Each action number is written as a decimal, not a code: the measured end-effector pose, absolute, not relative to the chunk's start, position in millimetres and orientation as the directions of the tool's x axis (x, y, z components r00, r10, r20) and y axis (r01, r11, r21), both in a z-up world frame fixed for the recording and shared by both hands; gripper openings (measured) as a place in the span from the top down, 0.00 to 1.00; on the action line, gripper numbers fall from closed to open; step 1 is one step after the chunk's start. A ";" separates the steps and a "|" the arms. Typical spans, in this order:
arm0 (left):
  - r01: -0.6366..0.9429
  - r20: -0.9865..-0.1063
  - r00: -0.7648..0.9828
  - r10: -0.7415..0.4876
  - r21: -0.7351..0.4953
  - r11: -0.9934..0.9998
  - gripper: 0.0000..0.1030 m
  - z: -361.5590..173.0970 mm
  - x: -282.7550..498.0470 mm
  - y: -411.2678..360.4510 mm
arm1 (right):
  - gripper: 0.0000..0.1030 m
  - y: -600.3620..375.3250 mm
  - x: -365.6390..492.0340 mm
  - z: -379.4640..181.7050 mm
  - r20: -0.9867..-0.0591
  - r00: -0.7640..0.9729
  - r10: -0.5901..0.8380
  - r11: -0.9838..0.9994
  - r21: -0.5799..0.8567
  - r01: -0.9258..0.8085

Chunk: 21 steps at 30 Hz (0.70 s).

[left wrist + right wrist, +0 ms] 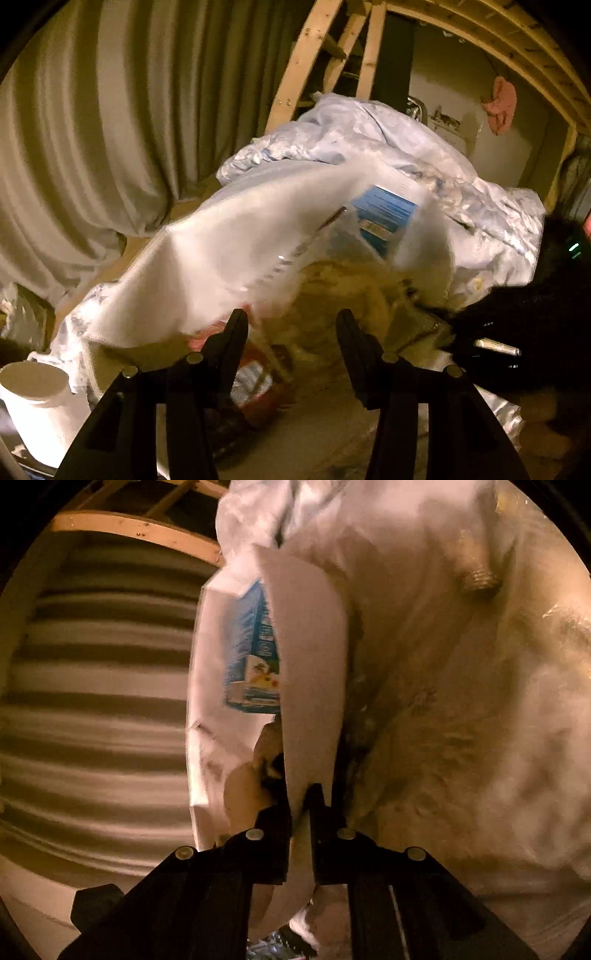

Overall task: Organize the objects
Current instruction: 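Release the cookie bag inside the box and withdraw the right gripper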

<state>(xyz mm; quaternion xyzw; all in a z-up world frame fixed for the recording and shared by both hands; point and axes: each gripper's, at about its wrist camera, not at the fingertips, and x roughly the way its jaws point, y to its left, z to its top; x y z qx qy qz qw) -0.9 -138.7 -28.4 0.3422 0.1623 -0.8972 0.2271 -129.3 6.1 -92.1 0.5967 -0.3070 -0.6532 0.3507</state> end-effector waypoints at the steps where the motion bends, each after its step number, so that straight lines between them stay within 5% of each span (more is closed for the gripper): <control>1: 0.521 -0.687 -0.662 -0.299 -0.135 -0.843 0.54 -29.2 -1.8 -138.1 | 0.89 10.2 -126.3 -84.8 -0.576 -0.053 -0.816 -0.578 0.812 0.081; 13: 0.442 -0.754 -0.611 -0.242 -0.071 -0.894 0.54 -32.8 -33.1 -119.0 | 0.89 -16.1 -135.7 -91.9 -0.610 -0.080 -0.788 -0.615 0.785 0.071; 16: 0.443 -0.806 -0.577 -0.129 -0.176 -0.879 0.54 -48.8 -54.8 -134.4 | 0.89 2.1 -119.3 -88.0 -0.622 -0.091 -0.778 -0.628 0.774 0.076; 17: 0.455 -0.832 -0.549 -0.080 -0.217 -0.864 0.47 -61.7 -65.3 -142.0 | 0.89 14.9 -109.5 -87.3 -0.615 -0.085 -0.784 -0.620 0.781 0.077; 21: 0.504 -0.851 -0.521 -0.060 -0.250 -0.827 0.42 -88.8 -74.0 -148.4 | 0.92 20.7 -107.0 -97.9 -0.646 -0.122 -0.754 -0.656 0.751 0.074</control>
